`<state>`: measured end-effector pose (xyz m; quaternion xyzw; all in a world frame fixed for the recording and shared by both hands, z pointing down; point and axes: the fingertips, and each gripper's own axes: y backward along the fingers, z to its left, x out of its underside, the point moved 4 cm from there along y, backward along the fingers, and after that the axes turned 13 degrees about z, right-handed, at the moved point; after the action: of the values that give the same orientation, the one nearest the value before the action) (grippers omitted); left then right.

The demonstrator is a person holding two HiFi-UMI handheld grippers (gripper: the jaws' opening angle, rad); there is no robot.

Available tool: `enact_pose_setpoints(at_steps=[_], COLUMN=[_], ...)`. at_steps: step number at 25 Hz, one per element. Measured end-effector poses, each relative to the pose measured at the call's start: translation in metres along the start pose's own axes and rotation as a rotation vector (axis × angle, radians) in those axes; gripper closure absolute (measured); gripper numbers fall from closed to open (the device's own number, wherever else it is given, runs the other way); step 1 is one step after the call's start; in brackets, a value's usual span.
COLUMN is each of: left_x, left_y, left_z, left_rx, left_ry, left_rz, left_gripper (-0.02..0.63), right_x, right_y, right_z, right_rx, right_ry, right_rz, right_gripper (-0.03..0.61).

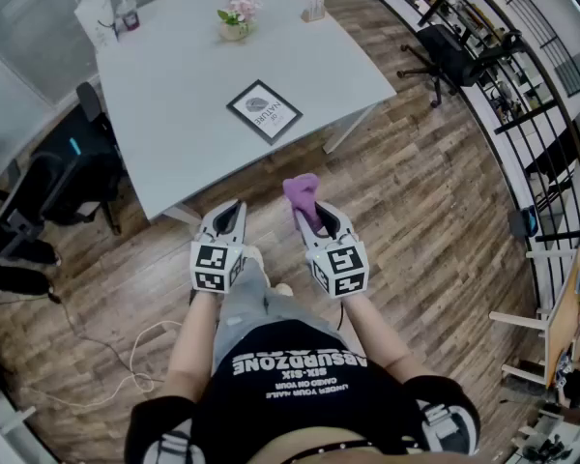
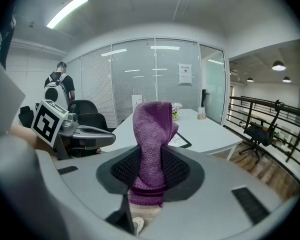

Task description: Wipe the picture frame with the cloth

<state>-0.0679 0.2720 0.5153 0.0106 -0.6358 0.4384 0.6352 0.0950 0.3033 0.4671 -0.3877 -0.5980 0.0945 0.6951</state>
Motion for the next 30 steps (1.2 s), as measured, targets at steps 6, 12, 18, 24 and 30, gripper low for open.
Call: enact_pose_setpoints(at_steps=[6, 12, 18, 24, 30], left_x=[-0.003, -0.023, -0.063, -0.071, -0.085], left_y=[0.003, -0.024, -0.051, -0.087, -0.133], left_z=[0.009, 0.032, 0.067, 0.074, 0.079], left_rx=[-0.014, 0.034, 0.053, 0.046, 0.045], left_ry=[-0.009, -0.073, -0.114, -0.115, -0.073], left_rz=[-0.028, -0.015, -0.034, 0.023, 0.064], left_gripper=[0.598, 0.598, 0.598, 0.598, 0.598], right_x=[-0.007, -0.029, -0.069, -0.103, -0.141], right_y=[-0.002, -0.027, -0.067, -0.092, -0.133], right_z=[-0.006, -0.011, -0.031, -0.059, -0.099], right_rx=[0.024, 0.065, 0.094, 0.082, 0.026], right_ry=[0.026, 0.031, 0.039, 0.102, 0.164], right_rz=[-0.016, -0.054, -0.072, -0.083, -0.075], right_gripper=[0.449, 0.449, 0.449, 0.447, 0.446])
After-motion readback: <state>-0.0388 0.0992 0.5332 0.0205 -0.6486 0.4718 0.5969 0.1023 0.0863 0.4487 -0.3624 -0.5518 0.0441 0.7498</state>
